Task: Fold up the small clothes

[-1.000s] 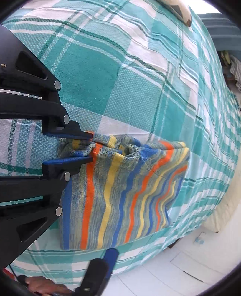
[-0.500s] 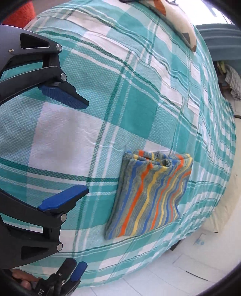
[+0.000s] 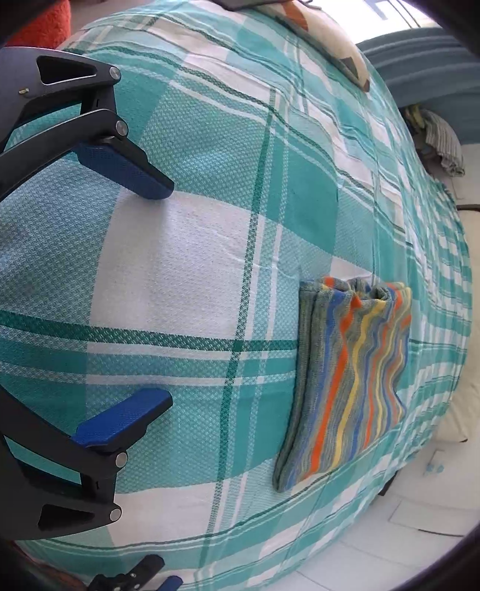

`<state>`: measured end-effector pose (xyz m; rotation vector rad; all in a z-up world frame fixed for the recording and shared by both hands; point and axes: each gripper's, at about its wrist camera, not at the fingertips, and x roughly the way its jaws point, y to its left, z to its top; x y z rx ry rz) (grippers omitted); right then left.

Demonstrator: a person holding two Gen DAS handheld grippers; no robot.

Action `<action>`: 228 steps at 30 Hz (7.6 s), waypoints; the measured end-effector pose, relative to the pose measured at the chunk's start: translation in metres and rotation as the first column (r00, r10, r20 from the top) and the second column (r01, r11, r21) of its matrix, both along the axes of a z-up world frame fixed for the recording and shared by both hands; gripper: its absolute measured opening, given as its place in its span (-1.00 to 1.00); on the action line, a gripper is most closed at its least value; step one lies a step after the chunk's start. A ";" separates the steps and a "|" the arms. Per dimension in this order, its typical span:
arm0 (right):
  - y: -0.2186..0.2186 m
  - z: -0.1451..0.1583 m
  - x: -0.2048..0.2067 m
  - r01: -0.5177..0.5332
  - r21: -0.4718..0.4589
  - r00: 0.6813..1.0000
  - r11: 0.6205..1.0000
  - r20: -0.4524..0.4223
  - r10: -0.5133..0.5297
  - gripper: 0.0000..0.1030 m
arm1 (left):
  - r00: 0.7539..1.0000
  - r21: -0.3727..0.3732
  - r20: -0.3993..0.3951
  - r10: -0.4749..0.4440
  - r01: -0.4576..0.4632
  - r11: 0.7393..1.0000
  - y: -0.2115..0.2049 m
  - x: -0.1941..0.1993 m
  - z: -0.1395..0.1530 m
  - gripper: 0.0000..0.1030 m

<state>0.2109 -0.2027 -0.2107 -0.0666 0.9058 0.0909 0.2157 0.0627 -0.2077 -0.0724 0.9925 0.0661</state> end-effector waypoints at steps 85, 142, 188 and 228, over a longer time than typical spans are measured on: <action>0.058 0.020 0.250 -0.060 0.495 0.984 0.867 -0.116 0.134 0.81 | 0.990 -0.306 -0.134 -0.033 -0.009 0.952 0.075 0.225 0.020 0.97; 0.033 0.195 -0.121 -0.162 0.011 0.986 0.987 -0.038 0.162 0.88 | 0.997 0.174 0.051 -0.052 0.043 0.984 -0.068 -0.158 0.206 0.98; 0.013 0.269 -0.247 -0.022 -0.098 0.992 0.995 0.125 0.034 0.88 | 0.992 0.179 0.123 0.004 -0.026 0.983 -0.036 -0.256 0.262 0.98; 0.006 0.285 -0.251 -0.011 -0.063 0.988 0.998 0.150 0.021 0.88 | 0.988 0.159 0.152 -0.029 0.005 0.987 -0.040 -0.254 0.279 0.98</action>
